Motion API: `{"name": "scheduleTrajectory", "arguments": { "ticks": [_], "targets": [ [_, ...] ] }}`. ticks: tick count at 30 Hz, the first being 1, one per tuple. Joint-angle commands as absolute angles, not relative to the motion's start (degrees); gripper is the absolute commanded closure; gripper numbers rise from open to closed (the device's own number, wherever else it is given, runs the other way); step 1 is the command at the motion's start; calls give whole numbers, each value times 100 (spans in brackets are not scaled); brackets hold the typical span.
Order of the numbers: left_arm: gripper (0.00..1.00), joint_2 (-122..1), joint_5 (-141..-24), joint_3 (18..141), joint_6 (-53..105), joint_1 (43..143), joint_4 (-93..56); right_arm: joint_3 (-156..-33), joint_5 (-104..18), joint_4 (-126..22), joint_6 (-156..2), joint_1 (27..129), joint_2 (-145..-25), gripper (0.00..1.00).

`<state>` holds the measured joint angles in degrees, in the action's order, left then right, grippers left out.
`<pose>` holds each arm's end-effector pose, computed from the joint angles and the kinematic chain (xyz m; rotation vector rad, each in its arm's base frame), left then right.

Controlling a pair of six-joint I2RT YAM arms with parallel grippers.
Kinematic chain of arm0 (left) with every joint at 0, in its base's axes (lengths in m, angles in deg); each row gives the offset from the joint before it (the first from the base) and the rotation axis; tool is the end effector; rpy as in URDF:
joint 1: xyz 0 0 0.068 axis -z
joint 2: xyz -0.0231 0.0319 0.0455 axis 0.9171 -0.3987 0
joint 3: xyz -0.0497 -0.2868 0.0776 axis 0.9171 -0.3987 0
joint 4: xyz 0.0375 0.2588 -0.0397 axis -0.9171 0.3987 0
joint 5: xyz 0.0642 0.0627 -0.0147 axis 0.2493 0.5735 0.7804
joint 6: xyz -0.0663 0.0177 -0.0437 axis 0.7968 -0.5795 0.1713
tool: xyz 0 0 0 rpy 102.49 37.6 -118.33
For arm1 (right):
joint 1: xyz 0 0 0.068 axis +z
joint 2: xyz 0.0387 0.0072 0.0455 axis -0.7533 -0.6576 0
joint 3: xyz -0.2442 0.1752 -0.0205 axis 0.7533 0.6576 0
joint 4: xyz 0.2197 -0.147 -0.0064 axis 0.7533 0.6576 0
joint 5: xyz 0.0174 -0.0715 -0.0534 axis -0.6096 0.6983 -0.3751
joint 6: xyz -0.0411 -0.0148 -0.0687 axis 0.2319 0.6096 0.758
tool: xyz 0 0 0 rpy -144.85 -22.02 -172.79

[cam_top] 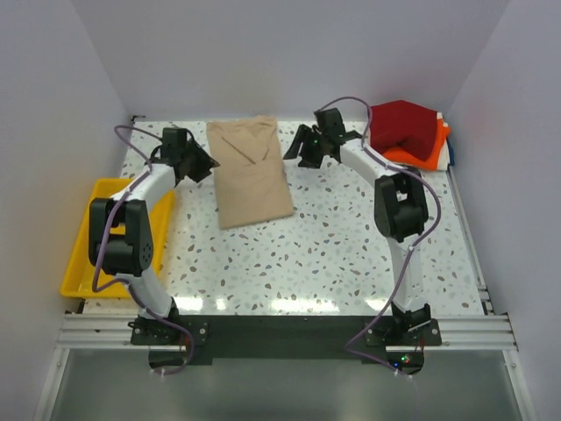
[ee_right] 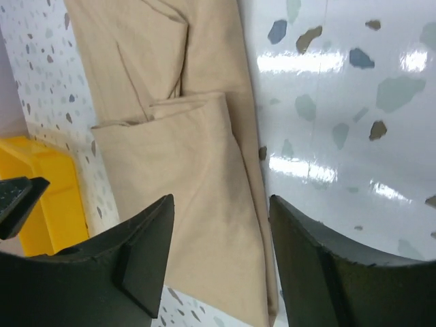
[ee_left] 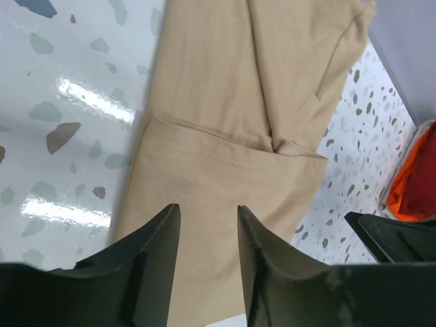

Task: Fold and stack the t-shirts
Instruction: Fold the tshirt

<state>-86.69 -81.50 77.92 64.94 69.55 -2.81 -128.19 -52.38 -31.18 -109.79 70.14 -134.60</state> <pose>0.4258 -0.0318 0.2214 -0.9222 2.2439 -0.5987 0.5207 0.2251 0.2045 0.2313 2.4410 0.8559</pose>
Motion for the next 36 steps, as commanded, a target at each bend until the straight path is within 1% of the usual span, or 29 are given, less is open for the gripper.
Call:
{"name": "scheduleTrajectory", "arguments": {
  "ticks": [1,2,3,4,5,6,10,12,20,24,30,36],
  "targets": [
    [58,-8197,-8315,7576,6438,7247,-563,-11927,-5351,-3448,-10799,7269,-12366,40],
    [61,-8162,-8315,7436,6491,7326,-580,-11740,-5360,-3519,-10808,7400,-12250,42],
    [66,-8126,-8324,7339,6526,7475,-641,-11564,-5377,-3590,-10816,7471,-12171,45],
    [69,-8082,-8376,7233,6605,7546,-790,-11240,-5456,-3730,-10869,7515,-12065,51],
    [71,-8082,-8394,7041,6658,7617,-861,-11063,-5526,-3844,-10913,7577,-12038,53],
    [76,-8073,-8420,6943,6693,7774,-931,-10887,-5588,-3976,-10974,7603,-12021,55],
    [80,-8274,-8368,6469,6781,8153,-1273,-10158,-5589,-4276,-11063,7613,-12082,60],
    [80,-8398,-8411,6310,6816,8250,-1397,-10007,-5589,-4276,-11028,7613,-12161,66],
    [80,-8732,-8052,5853,6650,8487,-1451,-8944,-5088,-4355,-10808,7674,-11977,67],
    [80,-8733,-7639,5809,6553,8882,-1152,-8540,-4781,-4285,-10720,7735,-11731,68],
    [80,-8522,-7427,5422,6535,9366,-959,-7460,-4639,-4416,-10702,7736,-11143,69],
    [80,-8083,-7225,4851,6658,9946,-862,-6300,-4613,-4461,-10729,7744,-10159,70]
  ]
}}
